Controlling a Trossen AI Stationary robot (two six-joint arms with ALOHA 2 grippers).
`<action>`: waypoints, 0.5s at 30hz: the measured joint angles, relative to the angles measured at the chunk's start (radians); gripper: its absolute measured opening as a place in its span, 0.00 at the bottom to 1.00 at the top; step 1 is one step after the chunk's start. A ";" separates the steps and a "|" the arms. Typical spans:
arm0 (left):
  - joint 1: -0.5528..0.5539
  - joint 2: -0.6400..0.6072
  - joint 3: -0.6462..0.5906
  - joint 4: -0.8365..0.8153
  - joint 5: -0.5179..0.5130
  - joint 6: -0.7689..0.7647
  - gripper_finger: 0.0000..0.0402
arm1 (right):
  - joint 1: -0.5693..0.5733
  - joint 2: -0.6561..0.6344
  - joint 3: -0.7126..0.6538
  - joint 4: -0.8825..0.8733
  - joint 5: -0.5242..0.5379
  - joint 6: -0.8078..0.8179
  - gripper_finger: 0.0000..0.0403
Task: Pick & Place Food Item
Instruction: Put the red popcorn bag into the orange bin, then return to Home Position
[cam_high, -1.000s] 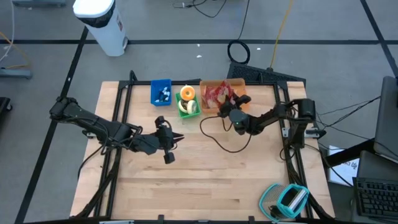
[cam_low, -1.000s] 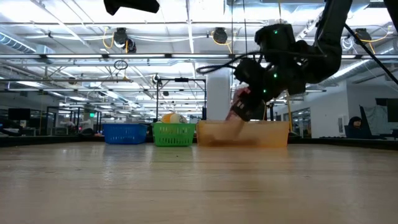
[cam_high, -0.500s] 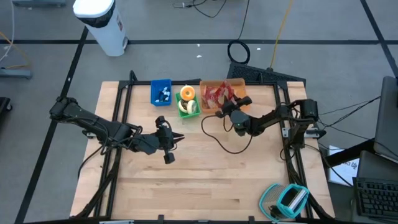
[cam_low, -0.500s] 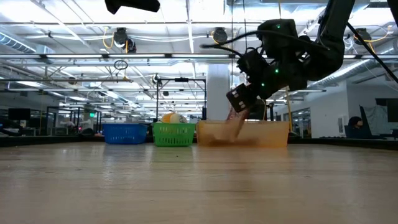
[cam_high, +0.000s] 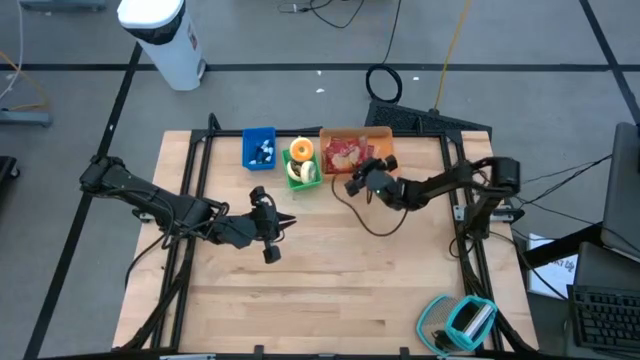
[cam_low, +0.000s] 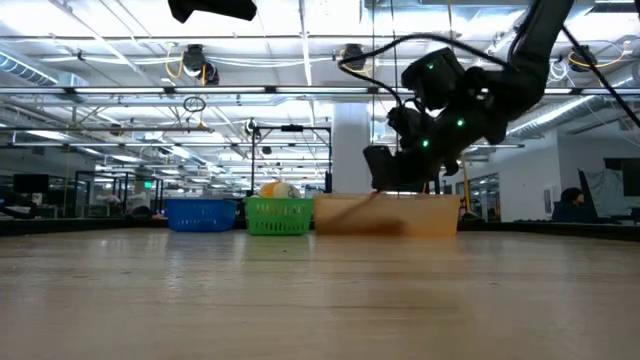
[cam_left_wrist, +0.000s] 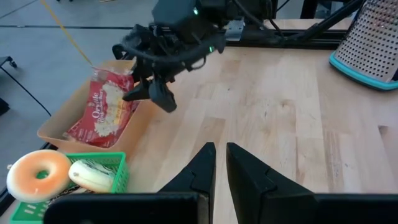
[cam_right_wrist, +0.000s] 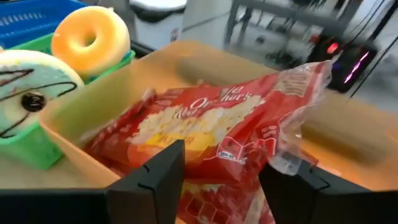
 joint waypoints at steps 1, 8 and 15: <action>0.000 0.000 0.000 -0.001 0.000 0.000 0.10 | -0.009 -0.026 0.000 -0.045 -0.027 0.024 0.47; 0.011 0.000 0.000 -0.003 -0.001 0.001 0.10 | -0.063 -0.223 0.001 -0.263 -0.183 0.077 0.61; 0.014 0.000 0.000 -0.004 -0.001 0.006 0.10 | -0.060 -0.455 0.001 -0.455 -0.179 0.050 0.72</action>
